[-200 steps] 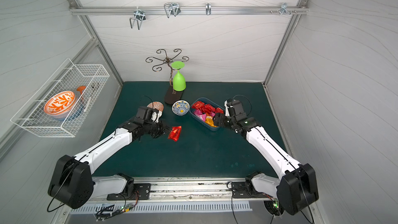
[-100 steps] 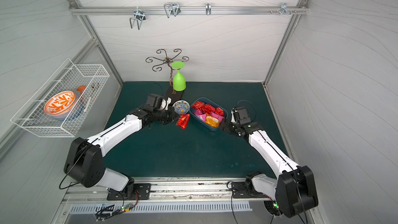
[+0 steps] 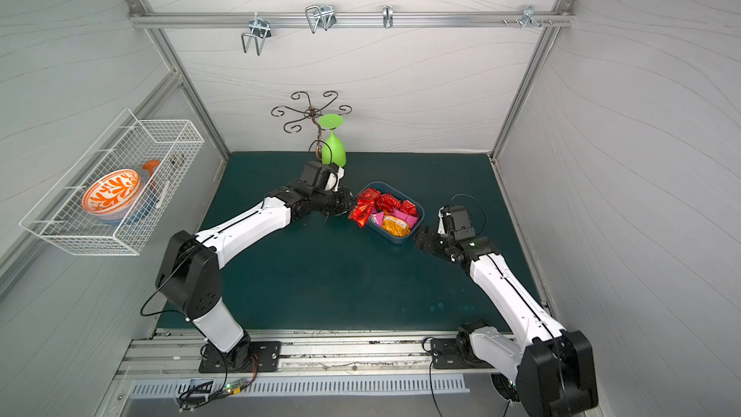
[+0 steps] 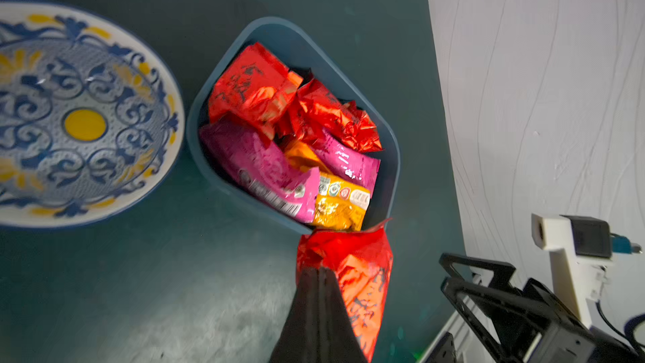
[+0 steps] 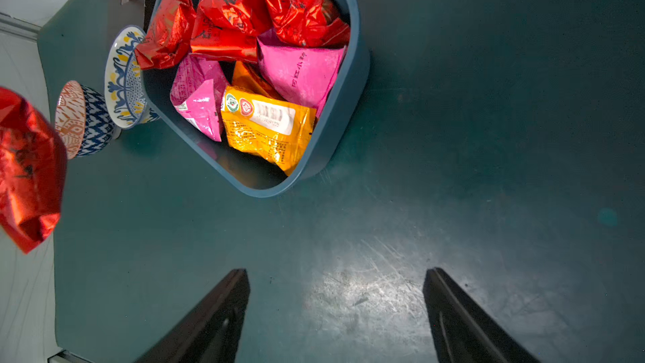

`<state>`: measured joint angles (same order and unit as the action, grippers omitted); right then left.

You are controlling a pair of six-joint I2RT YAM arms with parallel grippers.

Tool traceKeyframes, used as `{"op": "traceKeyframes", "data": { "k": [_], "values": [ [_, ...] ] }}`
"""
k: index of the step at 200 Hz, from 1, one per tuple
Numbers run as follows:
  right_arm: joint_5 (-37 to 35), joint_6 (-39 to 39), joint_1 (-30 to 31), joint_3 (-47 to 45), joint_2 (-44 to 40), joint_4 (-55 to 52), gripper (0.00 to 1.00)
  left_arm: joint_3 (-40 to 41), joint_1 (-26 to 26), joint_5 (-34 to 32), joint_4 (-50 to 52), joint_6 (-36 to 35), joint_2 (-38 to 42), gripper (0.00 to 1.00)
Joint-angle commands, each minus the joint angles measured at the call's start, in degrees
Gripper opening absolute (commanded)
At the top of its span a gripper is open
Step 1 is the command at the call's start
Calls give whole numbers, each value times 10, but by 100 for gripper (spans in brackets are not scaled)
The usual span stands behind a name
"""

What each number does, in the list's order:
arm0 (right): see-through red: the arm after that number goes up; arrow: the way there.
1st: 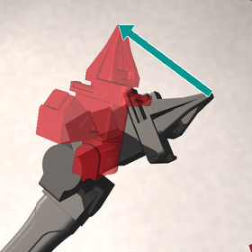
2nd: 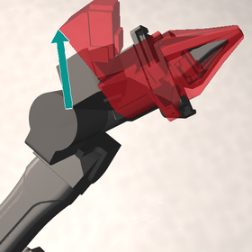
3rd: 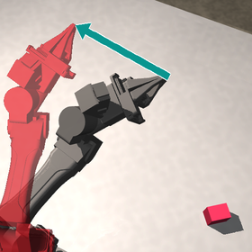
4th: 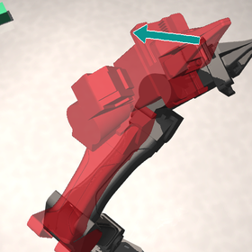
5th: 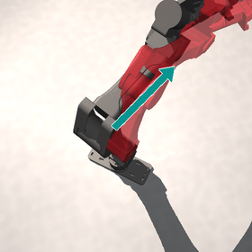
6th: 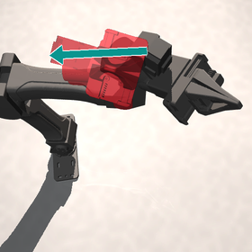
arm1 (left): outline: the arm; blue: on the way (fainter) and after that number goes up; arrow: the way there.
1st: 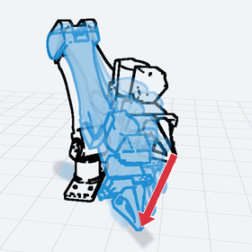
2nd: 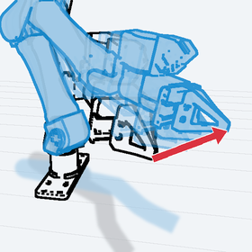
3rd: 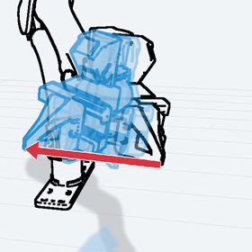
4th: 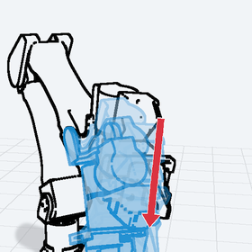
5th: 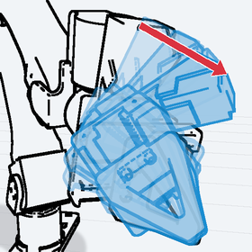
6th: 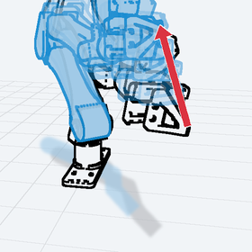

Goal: Put the tea bags into the storage box
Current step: Place the tea bag in the storage box.

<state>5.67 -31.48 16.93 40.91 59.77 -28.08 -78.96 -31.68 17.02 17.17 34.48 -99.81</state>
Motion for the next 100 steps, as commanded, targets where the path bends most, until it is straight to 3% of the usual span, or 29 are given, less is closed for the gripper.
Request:
{"op": "traceKeyframes", "data": {
  "k": [1,56,100],
  "values": [
    [14,6,-17,-8,-19,-19,83,-63,-18,-55,-16,-23,-45,0],
    [34,13,-32,-9,-25,-22,83,-164,-62,-119,-8,-40,-154,0],
    [36,14,-32,-5,-28,-26,83,-179,-67,-129,-24,-37,-199,0]
  ]
}}
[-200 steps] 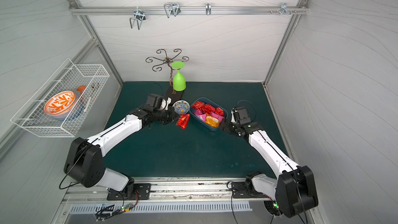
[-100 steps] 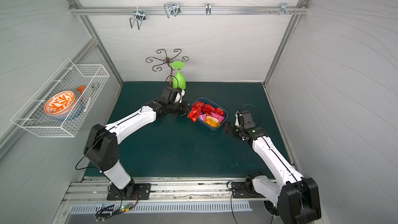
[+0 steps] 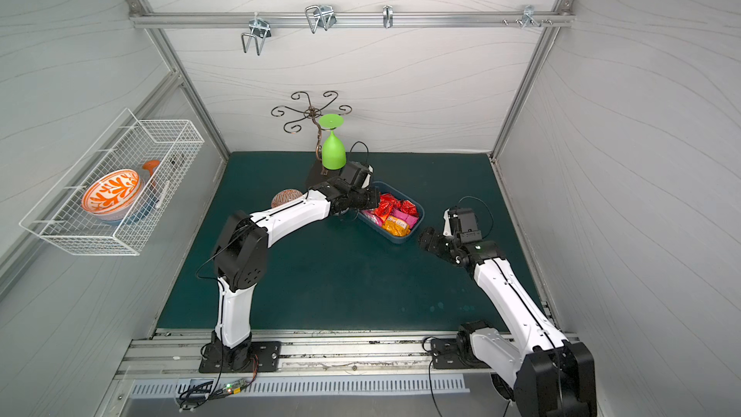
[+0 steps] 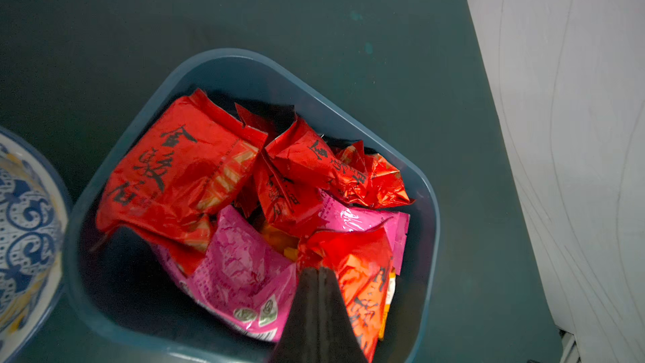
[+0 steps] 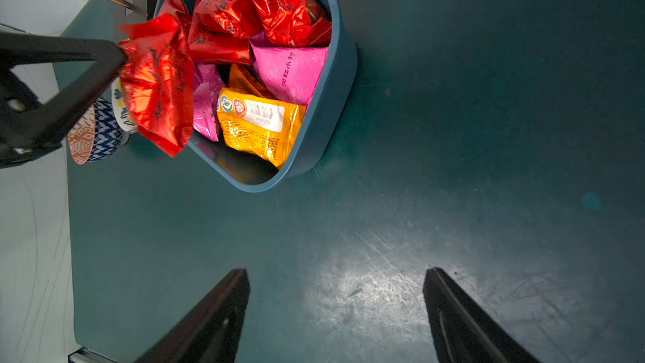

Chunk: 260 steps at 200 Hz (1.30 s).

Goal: Put the tea bags into the storage box
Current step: Place the tea bag in the storage box, then reset both arms

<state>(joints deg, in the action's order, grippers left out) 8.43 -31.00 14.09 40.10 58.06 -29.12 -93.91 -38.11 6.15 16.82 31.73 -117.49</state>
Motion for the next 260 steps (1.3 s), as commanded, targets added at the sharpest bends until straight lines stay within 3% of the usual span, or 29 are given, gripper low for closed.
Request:
{"op": "traceKeyframes", "data": {
  "k": [1,64,92,102,123,126,129,143,176,205,233,260],
  "values": [
    [9,10,-4,4,-11,-15,83,-31,-3,-20,-20,-10,-23,0],
    [5,20,-5,16,-10,-18,83,-59,-3,-30,-5,-25,-48,0],
    [-30,43,-5,42,2,-23,84,-70,-3,-45,11,-43,-23,40],
    [-50,52,-5,53,11,-20,84,-69,-3,-53,14,-49,-8,46],
    [-104,79,-5,59,29,13,85,-64,-3,-63,28,-69,32,49],
    [-116,84,-5,57,31,21,85,-63,-3,-64,29,-72,39,58],
    [-126,90,-5,54,33,30,85,-59,-3,-65,32,-73,46,61],
    [-174,115,-5,35,43,88,85,-40,-3,-69,37,-84,83,62],
    [-265,193,-5,-27,77,230,85,51,-1,-90,34,-132,194,63],
    [-331,247,-3,-87,125,376,86,181,3,-143,32,-176,307,63],
    [-331,277,-3,-148,169,542,89,323,24,-188,27,-216,421,63],
    [-299,301,1,-181,195,678,99,459,97,-174,-16,-222,526,65]
  ]
}}
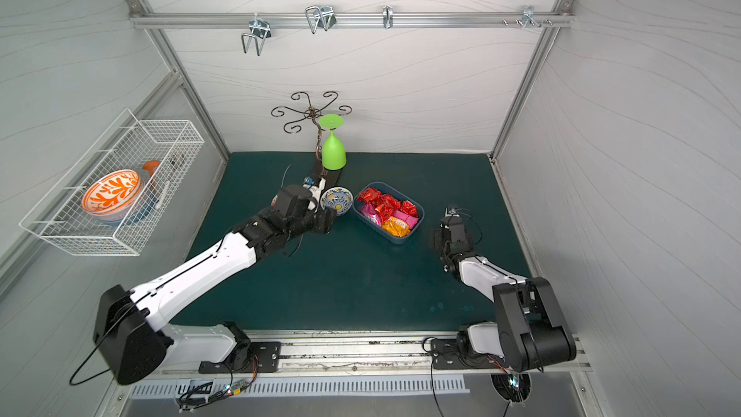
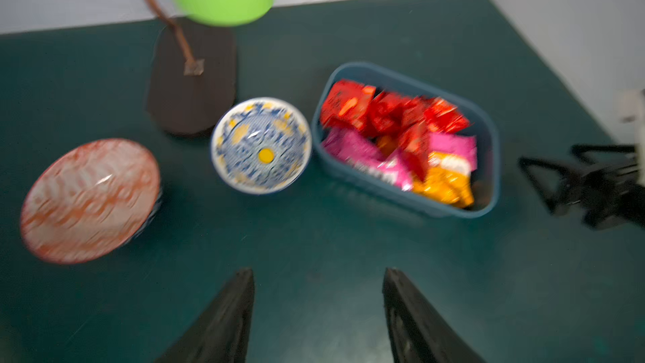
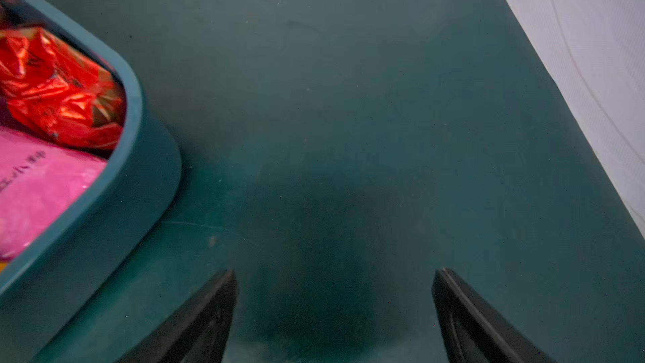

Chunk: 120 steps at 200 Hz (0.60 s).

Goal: Put the tea bags into the storage box
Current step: Reset both arms

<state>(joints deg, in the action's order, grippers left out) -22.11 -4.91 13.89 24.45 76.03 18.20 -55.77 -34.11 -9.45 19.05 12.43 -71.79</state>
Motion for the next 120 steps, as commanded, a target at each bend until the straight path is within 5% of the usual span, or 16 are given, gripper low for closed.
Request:
{"op": "traceKeyframes", "data": {
  "k": [1,34,51,61,79,91,103,120],
  "values": [
    [8,42,3,-25,17,209,99,83,61,-16,-40,-29,73,65],
    [28,86,4,-10,46,228,99,218,140,-86,-159,-79,162,78],
    [48,102,-2,-41,92,336,99,254,169,-116,-216,-111,163,83],
    [58,110,-10,-54,128,406,99,256,187,-115,-227,-114,145,83],
    [119,77,-42,-37,104,324,99,248,217,-114,-253,-113,90,83],
    [149,63,-65,-47,155,409,99,245,237,-124,-293,-117,43,83],
    [176,46,-82,-23,120,297,99,246,257,-125,-341,-120,-3,83],
    [190,40,-94,-15,136,304,99,266,278,-105,-444,-121,-53,82]
  ]
}}
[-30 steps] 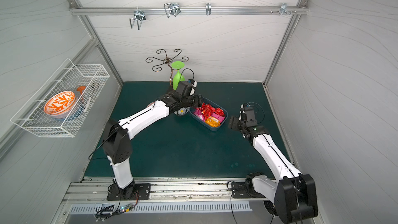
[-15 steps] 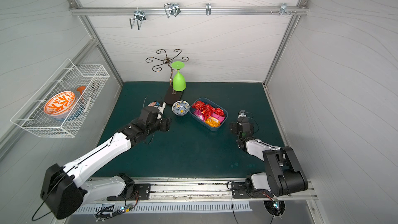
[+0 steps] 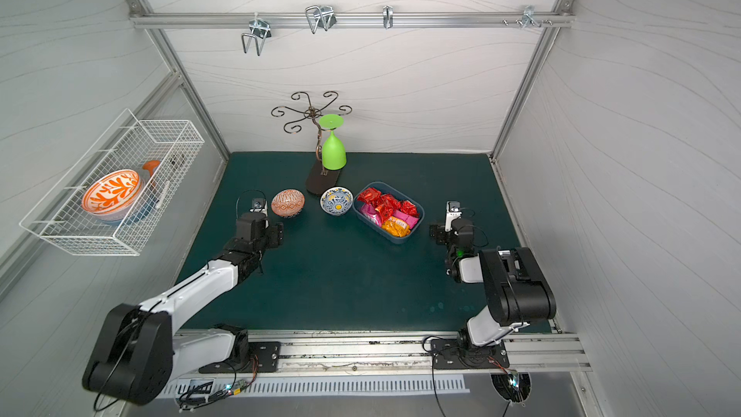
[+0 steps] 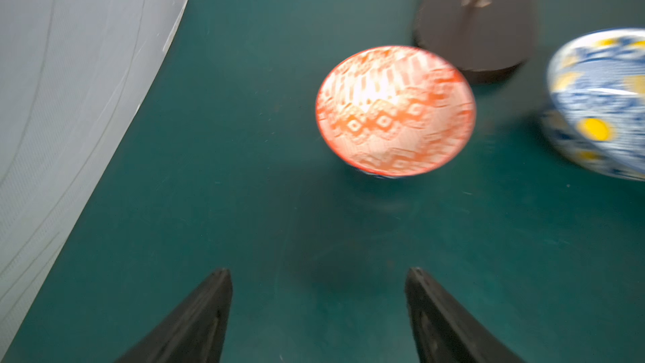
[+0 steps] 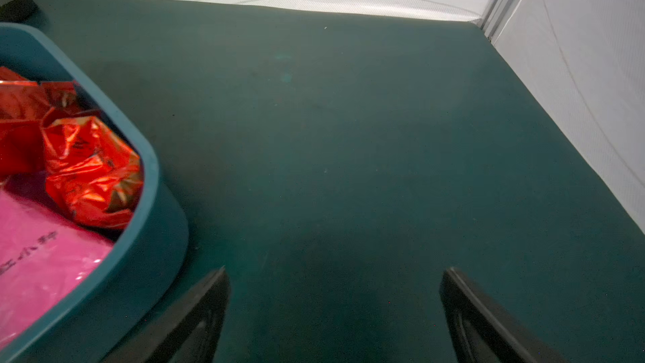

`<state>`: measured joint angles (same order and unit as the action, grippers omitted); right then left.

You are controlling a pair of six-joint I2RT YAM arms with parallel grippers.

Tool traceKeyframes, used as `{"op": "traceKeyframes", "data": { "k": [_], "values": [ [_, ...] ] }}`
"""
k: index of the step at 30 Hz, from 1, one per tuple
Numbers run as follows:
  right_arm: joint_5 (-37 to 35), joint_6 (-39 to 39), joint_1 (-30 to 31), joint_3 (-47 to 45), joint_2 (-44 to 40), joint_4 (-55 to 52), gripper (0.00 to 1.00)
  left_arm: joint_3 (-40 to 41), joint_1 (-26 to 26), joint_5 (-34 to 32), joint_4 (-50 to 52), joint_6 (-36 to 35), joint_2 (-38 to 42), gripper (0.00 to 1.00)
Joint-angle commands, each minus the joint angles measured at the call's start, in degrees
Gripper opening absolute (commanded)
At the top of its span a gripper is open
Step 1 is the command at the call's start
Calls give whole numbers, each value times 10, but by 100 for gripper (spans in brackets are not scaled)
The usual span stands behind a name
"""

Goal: Put the tea bags into the storage box
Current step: Reset both arms

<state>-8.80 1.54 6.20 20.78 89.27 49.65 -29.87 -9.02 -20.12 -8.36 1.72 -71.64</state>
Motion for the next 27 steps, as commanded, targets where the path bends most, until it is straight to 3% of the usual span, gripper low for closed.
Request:
{"op": "traceKeyframes", "data": {
  "k": [1,5,7,9,11,13,14,17,27],
  "values": [
    [56,-26,-17,25,0,-21,99,8,29,3,-178,-14,-58,83],
    [56,-29,-19,43,1,-48,99,40,42,19,-343,-28,-131,83],
    [57,-26,-19,40,8,-34,99,37,56,32,-371,-19,-164,83],
    [55,-27,-18,42,6,-38,99,40,90,92,-340,13,-156,82],
    [50,-26,-16,42,3,-43,99,64,102,106,-436,10,-186,83],
    [45,-24,-12,44,3,-46,99,58,103,115,-388,18,-171,84],
    [45,-23,-12,44,4,-44,99,64,104,114,-416,15,-180,84],
    [45,-24,-11,44,4,-45,99,62,104,115,-399,16,-172,99],
    [43,-22,-11,46,6,-49,99,61,104,115,-399,15,-171,99]
  ]
}}
